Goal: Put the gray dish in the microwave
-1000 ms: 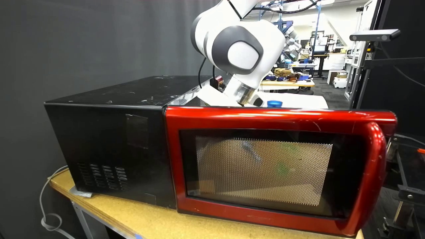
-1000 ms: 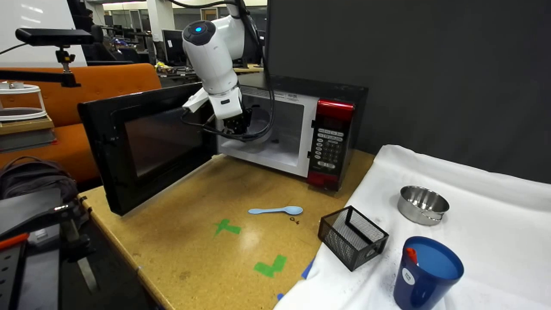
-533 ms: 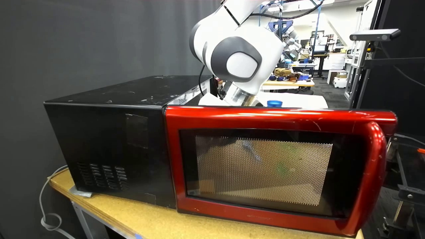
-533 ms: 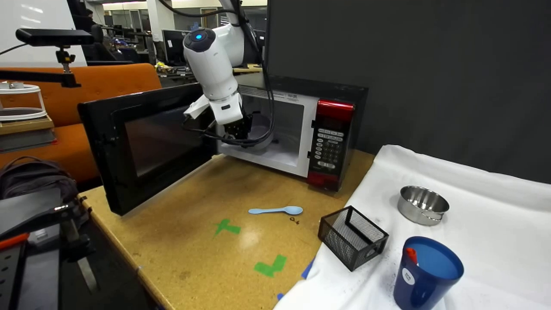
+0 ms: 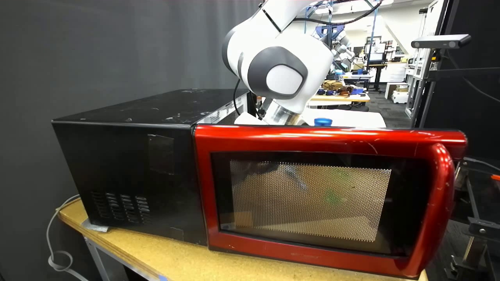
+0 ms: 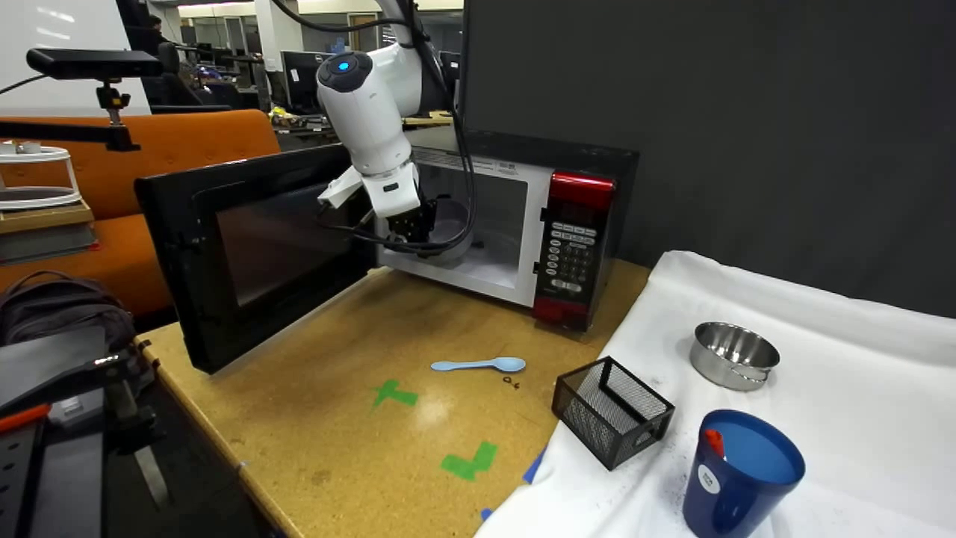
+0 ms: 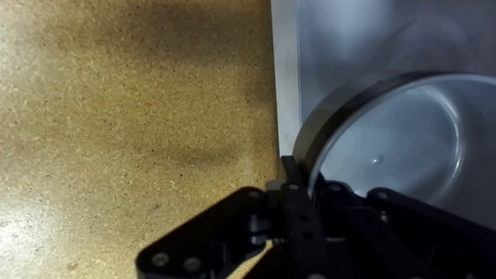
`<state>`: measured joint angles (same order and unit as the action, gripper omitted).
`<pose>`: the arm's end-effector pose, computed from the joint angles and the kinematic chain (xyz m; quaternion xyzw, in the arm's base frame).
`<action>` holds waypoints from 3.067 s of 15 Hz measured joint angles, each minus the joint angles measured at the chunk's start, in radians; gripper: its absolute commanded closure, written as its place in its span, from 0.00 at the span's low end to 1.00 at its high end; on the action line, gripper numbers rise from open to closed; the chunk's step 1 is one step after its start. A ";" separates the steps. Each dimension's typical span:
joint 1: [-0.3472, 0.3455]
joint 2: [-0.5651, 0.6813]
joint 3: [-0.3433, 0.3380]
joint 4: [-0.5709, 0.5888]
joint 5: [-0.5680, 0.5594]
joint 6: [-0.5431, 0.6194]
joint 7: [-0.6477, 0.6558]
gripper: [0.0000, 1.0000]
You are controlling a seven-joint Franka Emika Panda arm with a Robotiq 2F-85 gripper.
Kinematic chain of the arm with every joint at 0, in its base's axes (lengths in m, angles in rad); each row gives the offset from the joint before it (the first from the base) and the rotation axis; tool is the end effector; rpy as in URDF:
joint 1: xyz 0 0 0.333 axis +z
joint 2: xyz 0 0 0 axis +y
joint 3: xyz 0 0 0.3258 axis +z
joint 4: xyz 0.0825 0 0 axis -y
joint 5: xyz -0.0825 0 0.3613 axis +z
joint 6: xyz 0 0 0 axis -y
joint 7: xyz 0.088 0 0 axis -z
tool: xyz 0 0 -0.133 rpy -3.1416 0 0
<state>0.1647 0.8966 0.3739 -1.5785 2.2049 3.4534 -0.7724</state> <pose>0.5719 0.2016 0.1158 -0.8026 0.5437 -0.1307 0.2075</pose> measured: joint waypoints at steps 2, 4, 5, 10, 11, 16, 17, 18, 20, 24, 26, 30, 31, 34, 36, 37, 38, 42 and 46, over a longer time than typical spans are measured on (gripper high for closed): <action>0.001 0.000 -0.003 0.000 0.000 0.000 0.000 0.99; 0.004 0.000 -0.008 0.000 0.000 0.000 0.000 0.98; 0.005 0.000 -0.010 0.000 0.000 0.000 0.000 0.69; 0.008 0.001 -0.010 0.004 -0.002 -0.001 -0.001 0.41; 0.009 0.001 -0.009 0.013 -0.006 -0.002 -0.002 0.34; 0.014 0.001 -0.012 0.086 -0.026 -0.001 -0.002 0.02; 0.017 0.006 -0.016 0.091 -0.029 -0.002 -0.002 0.00; 0.021 0.013 -0.021 0.098 -0.030 -0.002 -0.002 0.00; 0.030 0.025 -0.029 0.115 -0.031 -0.002 -0.001 0.00; 0.039 0.035 -0.038 0.131 -0.032 -0.002 0.001 0.00; 0.044 0.037 -0.043 0.136 -0.032 -0.002 0.002 0.00; 0.057 0.041 -0.058 0.146 -0.032 -0.007 0.013 0.00; 0.061 0.044 -0.064 0.152 -0.032 -0.012 0.020 0.00; 0.091 -0.002 -0.141 0.091 0.002 -0.031 0.061 0.00; 0.111 -0.100 -0.228 -0.018 0.048 -0.056 0.078 0.00; 0.118 -0.154 -0.269 -0.076 0.072 -0.068 0.078 0.00; 0.127 -0.209 -0.310 -0.137 0.094 -0.083 0.077 0.00; 0.154 -0.404 -0.403 -0.401 0.142 -0.126 0.072 0.00; 0.047 -0.499 -0.233 -0.641 0.115 -0.056 0.134 0.00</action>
<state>0.2116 0.3971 0.1407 -2.2195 2.3202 3.3973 -0.6386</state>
